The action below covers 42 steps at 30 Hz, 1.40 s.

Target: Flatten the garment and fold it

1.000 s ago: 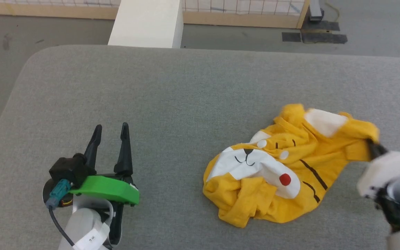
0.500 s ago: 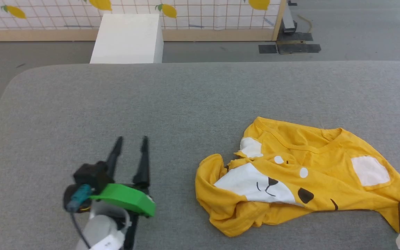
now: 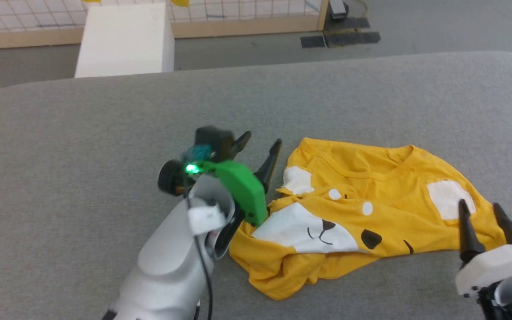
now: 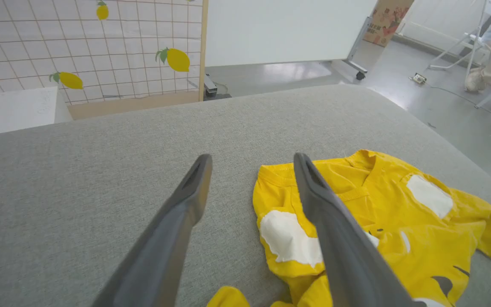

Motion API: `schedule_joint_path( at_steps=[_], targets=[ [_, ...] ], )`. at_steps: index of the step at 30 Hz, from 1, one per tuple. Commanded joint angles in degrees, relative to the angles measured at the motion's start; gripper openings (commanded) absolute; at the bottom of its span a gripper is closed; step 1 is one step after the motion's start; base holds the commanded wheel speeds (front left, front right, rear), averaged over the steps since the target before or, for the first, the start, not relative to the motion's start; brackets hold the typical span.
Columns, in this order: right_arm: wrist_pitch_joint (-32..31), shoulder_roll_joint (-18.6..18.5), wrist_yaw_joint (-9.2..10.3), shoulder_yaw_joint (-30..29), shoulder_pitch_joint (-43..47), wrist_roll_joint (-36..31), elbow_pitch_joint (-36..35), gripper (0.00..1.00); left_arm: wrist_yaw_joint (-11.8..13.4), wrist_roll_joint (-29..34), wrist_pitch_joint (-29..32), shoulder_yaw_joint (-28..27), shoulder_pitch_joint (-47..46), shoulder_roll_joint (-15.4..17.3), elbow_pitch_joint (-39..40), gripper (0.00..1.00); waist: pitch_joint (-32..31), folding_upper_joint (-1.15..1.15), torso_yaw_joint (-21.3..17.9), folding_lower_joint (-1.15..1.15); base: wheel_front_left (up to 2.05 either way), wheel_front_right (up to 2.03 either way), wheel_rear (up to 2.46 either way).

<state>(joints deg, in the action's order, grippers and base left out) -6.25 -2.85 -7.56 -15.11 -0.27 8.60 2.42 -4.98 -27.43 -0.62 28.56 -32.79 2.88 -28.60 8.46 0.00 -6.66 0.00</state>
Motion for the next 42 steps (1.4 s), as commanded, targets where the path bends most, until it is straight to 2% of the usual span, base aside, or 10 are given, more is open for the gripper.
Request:
schedule_joint_path(
  at_steps=[1, 11, 15, 16, 17, 18, 24, 31, 35, 42],
  targets=[
    [1.3, 0.0, 0.08, 1.2, -0.7, 0.5, -0.4, 1.0, 0.7, -1.1, 2.2, 1.7, -2.5, 0.0, -1.9, 1.0, 2.8, 0.0, -2.6, 0.0, 0.0, 0.0, 0.0],
    [4.4, 0.0, 0.08, 6.2, -2.5, 3.0, 1.5, 1.0, 5.8, -8.3, 23.4, 11.3, -9.5, 0.0, -12.4, 1.0, 6.1, 0.0, -5.8, 0.0, 0.0, 0.0, 0.0],
    [4.6, 0.0, 0.08, 6.8, -2.9, 3.1, 2.1, 1.0, 5.9, -10.4, 30.2, 14.1, -9.1, 0.0, -13.7, 1.0, 5.6, 0.0, -5.5, 0.0, 0.0, 0.0, 0.0],
    [4.6, 0.0, 0.08, 6.8, -3.0, 3.1, 2.2, 1.0, 5.6, -10.7, 32.0, 14.9, -8.8, 0.0, -14.1, 0.67, 5.4, 0.0, -5.1, 0.0, 0.0, 0.0, 0.0],
    [4.7, 0.0, 0.08, 6.8, -3.0, 3.1, 2.1, 1.0, 5.4, -10.9, 32.9, 15.4, -8.6, 0.0, -14.1, 0.18, 5.1, 0.0, -4.7, 0.0, 0.0, 0.0, 0.0],
    [4.7, 0.0, 0.08, 6.9, -3.1, 3.1, 2.1, 1.0, 5.2, -11.2, 32.5, 15.4, -8.4, 0.0, -13.7, 0.0, 4.9, 0.0, -4.3, 0.0, 0.0, 0.0, 0.0],
    [4.3, 0.0, 0.08, 6.9, -3.0, 3.0, 1.5, 1.0, 8.9, -10.2, 16.1, 10.3, -7.5, 1.7, -9.8, 0.0, 3.3, 0.0, -1.3, 0.0, 0.0, 0.0, 0.0],
    [3.2, 0.0, 0.08, 6.0, -1.9, 2.3, 0.1, 1.0, 13.6, -10.1, 0.7, 2.8, -3.4, 7.3, -2.8, 0.0, 0.7, 0.0, 3.7, 0.0, 0.0, 0.0, 0.0],
    [2.4, 0.0, 0.08, 6.0, -1.4, 2.1, -0.8, 1.0, 16.8, -10.2, -1.8, -0.7, 0.1, 12.2, 2.8, 0.0, -0.3, 0.0, 6.2, 0.0, 0.0, 0.0, 0.0],
    [1.3, 0.0, 0.08, 6.9, -0.9, 2.2, -1.9, 1.0, 21.6, -11.3, 1.1, -4.3, 8.5, 19.5, 11.4, 0.0, -0.7, 0.0, 9.1, 0.0, 0.0, 0.0, 0.0]
  ],
)
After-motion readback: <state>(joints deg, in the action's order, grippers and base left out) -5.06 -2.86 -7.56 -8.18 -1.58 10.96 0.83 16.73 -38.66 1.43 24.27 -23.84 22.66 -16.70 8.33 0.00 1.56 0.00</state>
